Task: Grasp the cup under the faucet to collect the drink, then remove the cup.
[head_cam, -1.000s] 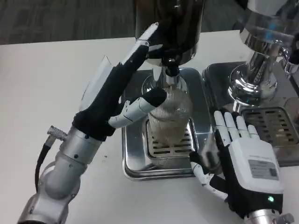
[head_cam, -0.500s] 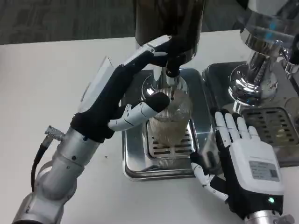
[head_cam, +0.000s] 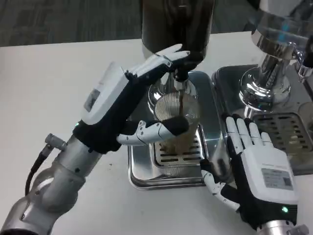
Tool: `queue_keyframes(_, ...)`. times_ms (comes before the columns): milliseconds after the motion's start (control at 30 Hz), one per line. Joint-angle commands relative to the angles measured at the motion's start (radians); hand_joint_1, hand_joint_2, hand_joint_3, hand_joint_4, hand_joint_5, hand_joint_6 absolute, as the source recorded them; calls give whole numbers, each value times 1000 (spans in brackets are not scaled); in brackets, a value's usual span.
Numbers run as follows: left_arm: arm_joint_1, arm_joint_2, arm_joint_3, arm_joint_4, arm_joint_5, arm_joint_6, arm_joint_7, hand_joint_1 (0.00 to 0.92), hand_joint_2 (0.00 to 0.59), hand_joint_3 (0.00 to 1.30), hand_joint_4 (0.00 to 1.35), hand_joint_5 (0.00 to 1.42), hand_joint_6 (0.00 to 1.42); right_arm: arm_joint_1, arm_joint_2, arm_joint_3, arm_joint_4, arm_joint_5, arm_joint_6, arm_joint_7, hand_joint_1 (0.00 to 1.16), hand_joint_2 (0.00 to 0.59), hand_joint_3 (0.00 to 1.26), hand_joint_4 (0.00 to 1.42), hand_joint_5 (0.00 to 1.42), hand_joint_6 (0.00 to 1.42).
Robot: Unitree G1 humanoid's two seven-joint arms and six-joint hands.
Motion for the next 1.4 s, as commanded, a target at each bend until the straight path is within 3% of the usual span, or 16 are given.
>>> queue_keyframes(33, 17, 24, -37, -5, 81, -20, 29, 0, 132, 300, 187, 390, 404, -2, -4, -7, 5, 23, -15, -9, 329, 405, 0, 0, 0, 43)
queue_keyframes(233, 16, 47, -60, -12, 134, -9, 91, 0, 133, 307, 190, 392, 406, -1, -11, -27, 9, 95, -79, -30, 347, 364, 0, 0, 0, 100)
queue_keyframes(433, 10, 57, -80, -5, 133, -4, 113, 0, 133, 312, 192, 393, 408, -25, -9, -74, 34, 258, -204, -13, 380, 337, 0, 0, 0, 169)
queue_keyframes(533, 9, 60, -87, -4, 128, -2, 118, 0, 132, 316, 193, 393, 409, -39, -14, -84, 54, 299, -243, -9, 390, 316, 0, 0, 5, 190)
queue_keyframes(633, 8, 64, -93, -3, 124, -1, 122, 0, 132, 318, 194, 393, 409, -57, -13, -97, 84, 362, -290, 5, 413, 282, 0, 0, 15, 197)
queue_keyframes(1000, 11, 64, -104, 0, 106, 0, 118, 0, 140, 331, 204, 403, 410, -161, 3, -149, 263, 586, -469, 98, 486, 249, 0, 0, 1, 182)
queue_keyframes(1200, 10, 66, -101, -1, 107, 4, 125, 0, 150, 341, 204, 404, 420, -212, 6, -157, 340, 643, -537, 161, 496, 227, 0, 0, 0, 136)
queue_keyframes(1400, 7, 65, -99, 3, 97, 7, 122, 0, 153, 354, 213, 414, 421, -252, 7, -154, 387, 653, -569, 197, 511, 217, 0, 0, 0, 116)
